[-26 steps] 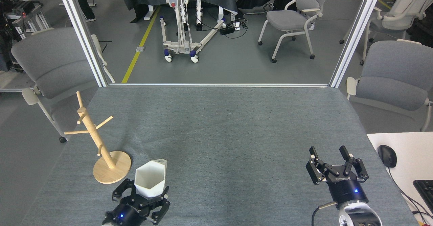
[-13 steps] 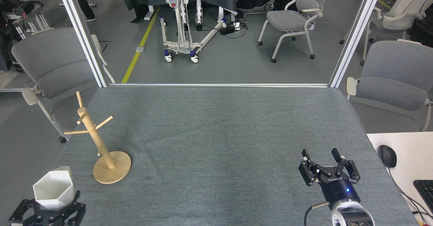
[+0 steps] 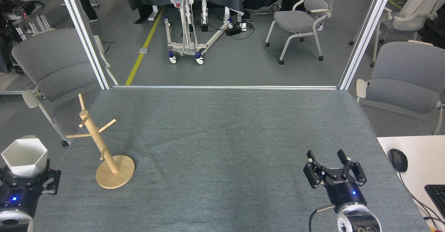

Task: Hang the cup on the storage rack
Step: 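Carry the cup with the left gripper toward the wooden stand, then hook the cup onto a peg of the wooden stand with the left gripper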

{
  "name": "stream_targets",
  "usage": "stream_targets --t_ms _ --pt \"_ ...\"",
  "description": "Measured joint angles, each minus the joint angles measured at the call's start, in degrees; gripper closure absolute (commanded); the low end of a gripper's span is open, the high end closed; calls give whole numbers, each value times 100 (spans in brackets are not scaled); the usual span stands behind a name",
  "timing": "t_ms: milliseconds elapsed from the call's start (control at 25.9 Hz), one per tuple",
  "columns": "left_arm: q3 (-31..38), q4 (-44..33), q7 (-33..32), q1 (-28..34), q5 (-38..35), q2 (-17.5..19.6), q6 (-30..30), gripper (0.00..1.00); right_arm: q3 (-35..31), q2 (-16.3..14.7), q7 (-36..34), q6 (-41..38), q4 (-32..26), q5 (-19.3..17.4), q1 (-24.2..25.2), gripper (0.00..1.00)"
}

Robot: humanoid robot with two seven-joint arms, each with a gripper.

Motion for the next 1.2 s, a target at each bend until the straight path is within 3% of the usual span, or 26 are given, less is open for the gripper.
stream_targets --t_ms 1121,1160,1198 --pt "-1014 -12 -92 -231 -1393 -386 30 100 -45 -57 -2 342 224 0 -328 0" --pt "-1021 9 -91 -231 -1427 -411 31 96 -47 -58 -2 346 225 -2 -334 0" --pt "-1028 34 -92 -231 -1454 -437 31 75 -50 -59 -3 357 227 -4 -337 0"
